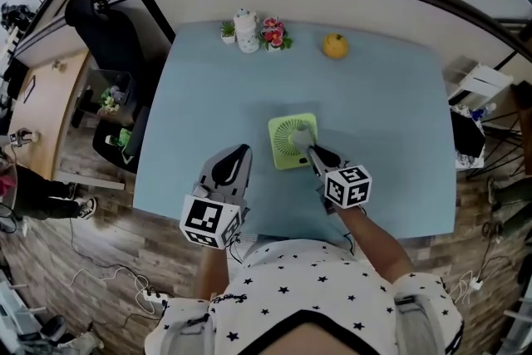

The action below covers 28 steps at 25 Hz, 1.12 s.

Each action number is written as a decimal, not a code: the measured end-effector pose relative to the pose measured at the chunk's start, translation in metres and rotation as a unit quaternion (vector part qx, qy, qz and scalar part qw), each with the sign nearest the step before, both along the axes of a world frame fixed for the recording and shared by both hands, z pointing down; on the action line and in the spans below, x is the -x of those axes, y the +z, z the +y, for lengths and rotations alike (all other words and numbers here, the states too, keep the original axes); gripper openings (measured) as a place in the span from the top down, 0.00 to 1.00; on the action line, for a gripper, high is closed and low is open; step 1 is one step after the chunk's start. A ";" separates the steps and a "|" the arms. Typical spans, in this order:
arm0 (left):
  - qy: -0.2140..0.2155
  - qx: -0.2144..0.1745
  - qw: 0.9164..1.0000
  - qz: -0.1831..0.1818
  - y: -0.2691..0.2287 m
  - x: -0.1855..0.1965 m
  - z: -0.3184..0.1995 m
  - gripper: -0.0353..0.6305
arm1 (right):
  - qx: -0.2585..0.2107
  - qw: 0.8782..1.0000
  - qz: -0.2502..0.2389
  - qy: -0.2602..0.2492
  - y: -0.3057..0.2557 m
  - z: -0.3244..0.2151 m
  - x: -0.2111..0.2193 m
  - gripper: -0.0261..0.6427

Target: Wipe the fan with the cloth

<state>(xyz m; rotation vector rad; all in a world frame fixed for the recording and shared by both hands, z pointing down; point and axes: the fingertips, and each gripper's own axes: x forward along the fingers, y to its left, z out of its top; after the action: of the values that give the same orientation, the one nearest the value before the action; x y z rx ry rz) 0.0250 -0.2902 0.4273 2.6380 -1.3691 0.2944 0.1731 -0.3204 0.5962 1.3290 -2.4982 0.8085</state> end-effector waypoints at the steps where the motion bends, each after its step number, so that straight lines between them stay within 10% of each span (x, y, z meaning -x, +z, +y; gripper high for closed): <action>1: -0.001 -0.001 1.000 0.000 -0.001 0.000 0.000 0.90 | -0.003 1.000 -0.003 -0.010 -0.003 0.001 0.008 0.92; 15: -0.038 0.002 0.999 -0.004 0.001 0.030 0.007 0.90 | 0.022 0.990 0.032 -0.134 0.029 0.037 0.085 0.92; 28: -0.015 0.002 1.000 -0.002 0.003 0.016 -0.002 0.90 | 0.026 0.994 0.058 -0.094 0.040 0.025 0.050 0.92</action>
<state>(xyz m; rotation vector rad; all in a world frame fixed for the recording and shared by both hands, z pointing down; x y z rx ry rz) 0.0092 -0.2921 0.4300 2.6117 -1.4063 0.2974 0.1227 -0.2951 0.6359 1.0723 -2.4471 0.7279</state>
